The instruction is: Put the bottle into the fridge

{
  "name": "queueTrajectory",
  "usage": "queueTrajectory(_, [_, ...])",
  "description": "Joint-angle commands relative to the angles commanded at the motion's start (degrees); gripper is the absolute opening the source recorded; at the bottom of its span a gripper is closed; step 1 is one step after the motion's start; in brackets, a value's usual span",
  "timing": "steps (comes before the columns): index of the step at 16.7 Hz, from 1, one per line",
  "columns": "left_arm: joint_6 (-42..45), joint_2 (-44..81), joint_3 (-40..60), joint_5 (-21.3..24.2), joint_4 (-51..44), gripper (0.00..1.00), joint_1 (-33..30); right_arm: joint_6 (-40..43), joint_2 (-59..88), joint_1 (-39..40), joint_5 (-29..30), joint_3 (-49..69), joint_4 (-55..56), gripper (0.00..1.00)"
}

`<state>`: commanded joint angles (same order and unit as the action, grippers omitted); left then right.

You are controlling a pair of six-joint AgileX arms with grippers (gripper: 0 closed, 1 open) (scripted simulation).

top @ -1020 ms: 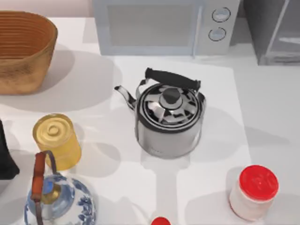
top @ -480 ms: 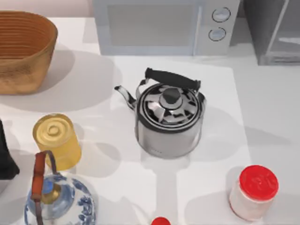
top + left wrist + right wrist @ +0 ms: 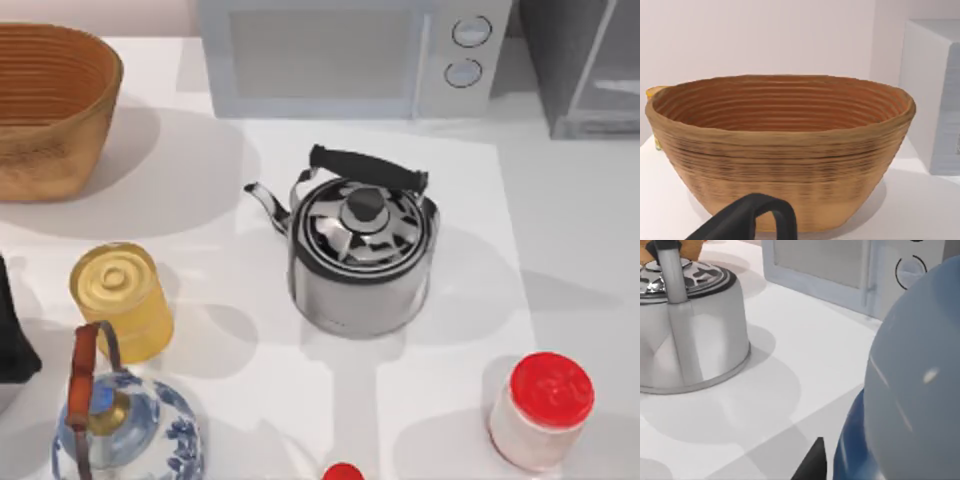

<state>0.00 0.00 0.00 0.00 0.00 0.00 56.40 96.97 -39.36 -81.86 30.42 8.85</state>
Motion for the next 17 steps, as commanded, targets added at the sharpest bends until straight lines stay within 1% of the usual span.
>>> queueTrajectory(3, [0.00,0.00,0.00,0.00,0.00,1.00,0.00,-5.02,-5.40,3.39,4.56,-4.28,-0.36,0.01])
queueTrajectory(6, [0.00,0.00,0.00,0.00,0.00,1.00,0.00,-14.82,-15.11,9.59,13.47,-10.31,-0.56,0.01])
queueTrajectory(10, [0.00,0.00,0.00,0.00,0.00,1.00,0.00,-30.27,-30.15,19.70,29.24,-17.83,-0.67,0.01])
queueTrajectory(12, [0.00,0.00,0.00,0.00,0.00,1.00,0.00,-36.72,-40.03,24.64,37.55,-21.23,-1.20,0.01])
queueTrajectory(15, [0.00,0.00,0.00,0.00,0.00,1.00,0.00,-43.74,-57.50,30.67,50.13,-25.77,-3.25,0.01])
queueTrajectory(17, [0.00,0.00,0.00,0.00,0.00,1.00,0.00,-46.81,-68.88,33.69,58.07,-28.14,-4.99,0.01])
